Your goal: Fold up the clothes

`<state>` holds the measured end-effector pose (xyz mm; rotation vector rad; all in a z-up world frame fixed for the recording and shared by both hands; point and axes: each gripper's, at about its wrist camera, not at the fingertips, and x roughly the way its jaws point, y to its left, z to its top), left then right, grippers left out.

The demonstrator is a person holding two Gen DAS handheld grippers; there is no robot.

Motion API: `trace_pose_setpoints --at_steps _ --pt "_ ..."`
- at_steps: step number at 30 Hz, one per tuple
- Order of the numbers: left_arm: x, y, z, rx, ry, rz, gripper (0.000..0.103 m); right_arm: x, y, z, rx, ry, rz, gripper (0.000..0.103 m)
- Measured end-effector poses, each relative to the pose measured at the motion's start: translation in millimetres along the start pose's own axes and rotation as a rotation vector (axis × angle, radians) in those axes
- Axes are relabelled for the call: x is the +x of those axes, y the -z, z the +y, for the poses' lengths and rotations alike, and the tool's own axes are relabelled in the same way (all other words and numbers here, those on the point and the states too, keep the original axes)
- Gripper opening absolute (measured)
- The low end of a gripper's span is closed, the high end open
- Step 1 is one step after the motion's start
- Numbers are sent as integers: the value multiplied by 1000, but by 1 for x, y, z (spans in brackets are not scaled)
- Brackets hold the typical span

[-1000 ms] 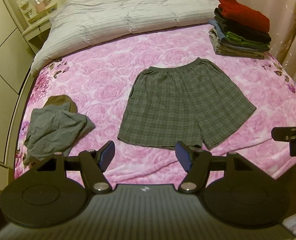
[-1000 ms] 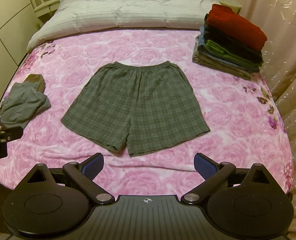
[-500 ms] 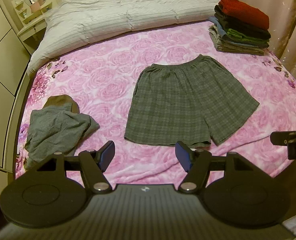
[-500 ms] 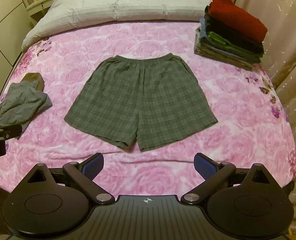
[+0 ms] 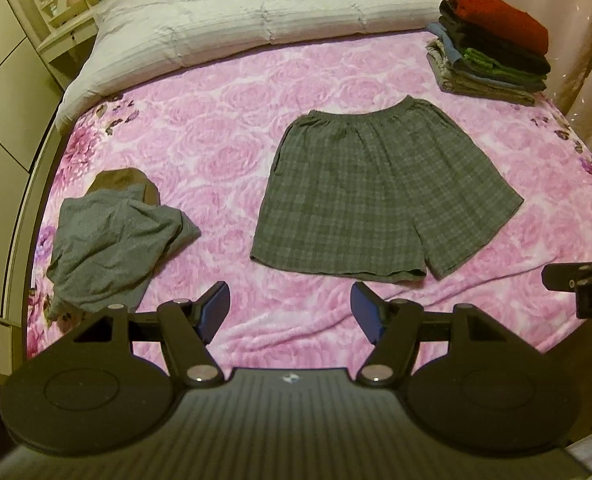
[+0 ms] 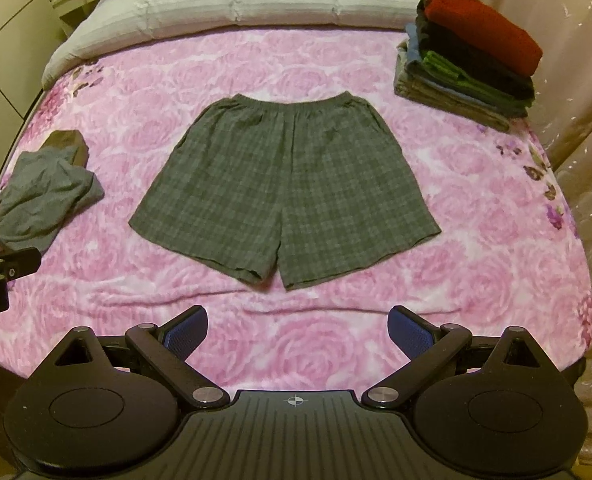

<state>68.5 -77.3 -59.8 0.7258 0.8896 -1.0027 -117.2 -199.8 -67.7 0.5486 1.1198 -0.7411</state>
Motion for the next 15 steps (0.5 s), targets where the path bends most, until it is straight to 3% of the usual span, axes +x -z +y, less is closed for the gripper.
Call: trace_pose_setpoints --at_steps 15 --pt "22 -28 -27 -28 -52 38 64 18 -36 -49 11 -31 7 99"
